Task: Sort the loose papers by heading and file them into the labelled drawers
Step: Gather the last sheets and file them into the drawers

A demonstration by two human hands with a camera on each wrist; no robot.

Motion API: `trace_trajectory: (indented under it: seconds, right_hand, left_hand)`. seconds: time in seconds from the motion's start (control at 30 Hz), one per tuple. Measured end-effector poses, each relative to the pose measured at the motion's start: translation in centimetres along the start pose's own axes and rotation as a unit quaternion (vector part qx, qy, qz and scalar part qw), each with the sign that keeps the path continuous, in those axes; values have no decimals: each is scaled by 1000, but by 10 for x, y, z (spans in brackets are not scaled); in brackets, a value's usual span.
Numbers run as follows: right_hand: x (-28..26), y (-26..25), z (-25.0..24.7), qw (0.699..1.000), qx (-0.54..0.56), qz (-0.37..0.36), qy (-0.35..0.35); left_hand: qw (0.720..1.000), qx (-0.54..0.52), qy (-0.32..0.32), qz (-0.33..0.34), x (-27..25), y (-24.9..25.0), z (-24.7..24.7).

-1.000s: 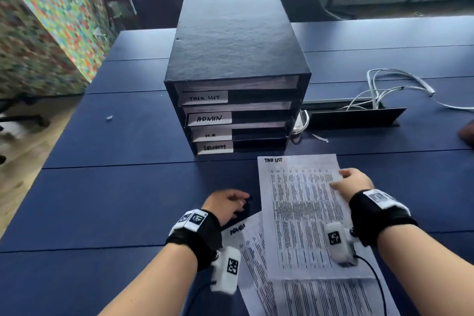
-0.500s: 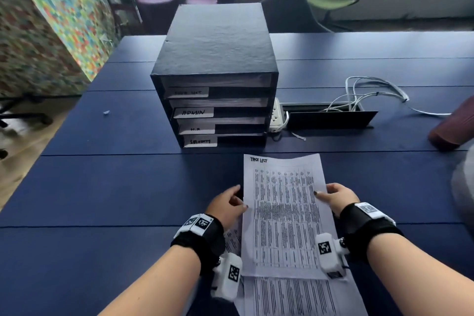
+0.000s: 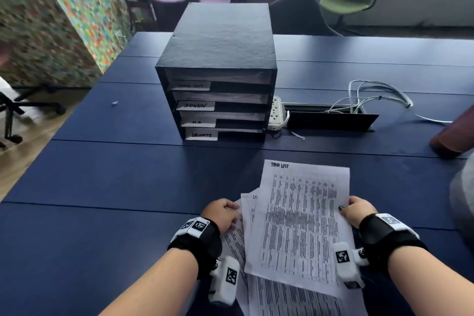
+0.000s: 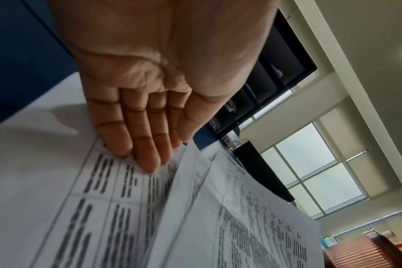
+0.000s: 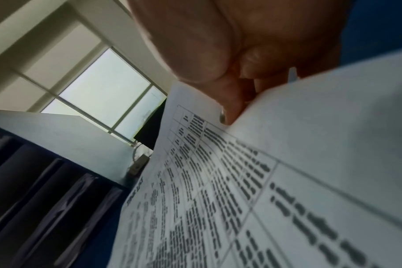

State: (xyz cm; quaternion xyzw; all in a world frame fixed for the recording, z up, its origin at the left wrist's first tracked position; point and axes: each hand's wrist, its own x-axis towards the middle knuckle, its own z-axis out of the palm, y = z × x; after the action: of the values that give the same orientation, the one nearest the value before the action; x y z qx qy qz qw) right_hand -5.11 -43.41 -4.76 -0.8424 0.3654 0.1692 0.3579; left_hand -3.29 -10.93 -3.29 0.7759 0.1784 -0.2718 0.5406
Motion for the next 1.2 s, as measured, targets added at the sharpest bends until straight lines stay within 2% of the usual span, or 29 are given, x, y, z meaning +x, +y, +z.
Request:
trace_trajectory:
  seconds: [0.2,0.3,0.43,0.63,0.7,0.77,0.83,0.87,0.97,1.1,1.2]
  right_hand:
    - [-11,25,-4,999,35,-13,-34]
    - [-14,32,-8,997,36,-28,-66]
    - [-21,37,-4,993,-15,-73,-92]
    - [-34,33,-2,992,-34,-83,-84]
    - [-35,32,0,993,-36,-86,-78]
    - [-35,31,2,993,-36,-87,-69]
    - [-36,30,4,994,-37,-85,-64]
    - [-37,28,5,994,-39,-85,-62]
    - [-39,25,10,994,-42,-89,-51]
    - [-45,17,17,993,-51,-100,-30]
    - [-47,11,24,993,-54,-106,-26]
  left_hand:
    - [1000,25,-1,16,-7,-5,18]
    - [995,99,16,28,-7,-11,28]
    - [971,230,30,65,-12,-14,39]
    - [972,216,54,79,-14,-22,36]
    - [968,212,99,94,-16,-25,27]
    - [947,254,171,92,-18,-29,11]
    - [927,294,226,54,-20,-33,-9]
    - [926,293,236,33,-21,-33,-18]
    - [933,292,212,-12,-20,-36,-37]
    - [938,324,123,-36,-14,-39,-43]
    - [951,287,108,-26,-10,-41,-47]
